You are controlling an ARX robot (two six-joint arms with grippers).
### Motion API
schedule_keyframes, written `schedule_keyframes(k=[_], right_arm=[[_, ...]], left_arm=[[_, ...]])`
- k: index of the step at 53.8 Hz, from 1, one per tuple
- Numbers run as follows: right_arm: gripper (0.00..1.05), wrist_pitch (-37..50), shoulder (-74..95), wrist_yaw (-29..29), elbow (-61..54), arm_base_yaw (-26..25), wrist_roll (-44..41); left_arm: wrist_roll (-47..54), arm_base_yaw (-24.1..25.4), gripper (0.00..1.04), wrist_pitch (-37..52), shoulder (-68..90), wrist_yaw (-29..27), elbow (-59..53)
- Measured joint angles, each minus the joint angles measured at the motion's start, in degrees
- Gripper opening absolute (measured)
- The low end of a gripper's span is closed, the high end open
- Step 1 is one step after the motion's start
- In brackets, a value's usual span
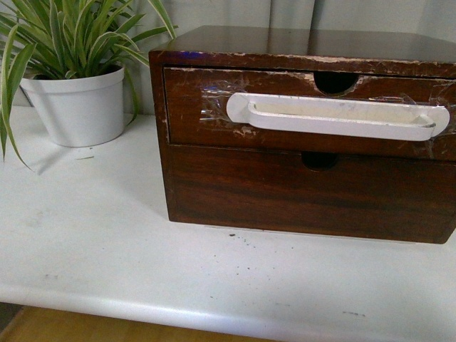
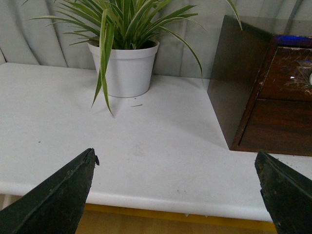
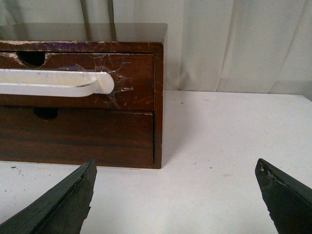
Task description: Open drawer
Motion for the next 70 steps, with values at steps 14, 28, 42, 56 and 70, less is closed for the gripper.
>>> schedule_keyframes(k=[14, 28, 42, 56, 70], right_arm=[[0.96, 0.0, 0.0, 0.0, 0.0, 0.0, 0.0], [0.96, 0.0, 0.0, 0.0, 0.0, 0.0, 0.0], [0.96, 0.0, 0.0, 0.0, 0.0, 0.0, 0.0], [0.96, 0.0, 0.0, 0.0, 0.0, 0.0, 0.0], [0.96, 0.0, 0.0, 0.0, 0.0, 0.0, 0.0]], left_arm=[[0.0, 0.0, 0.98, 0.0, 0.0, 0.0, 0.0], [0.0, 0.0, 0.98, 0.0, 0.0, 0.0, 0.0], [0.0, 0.0, 0.98, 0.0, 0.0, 0.0, 0.0], [0.0, 0.0, 0.98, 0.0, 0.0, 0.0, 0.0], [0.0, 0.0, 0.98, 0.0, 0.0, 0.0, 0.0]])
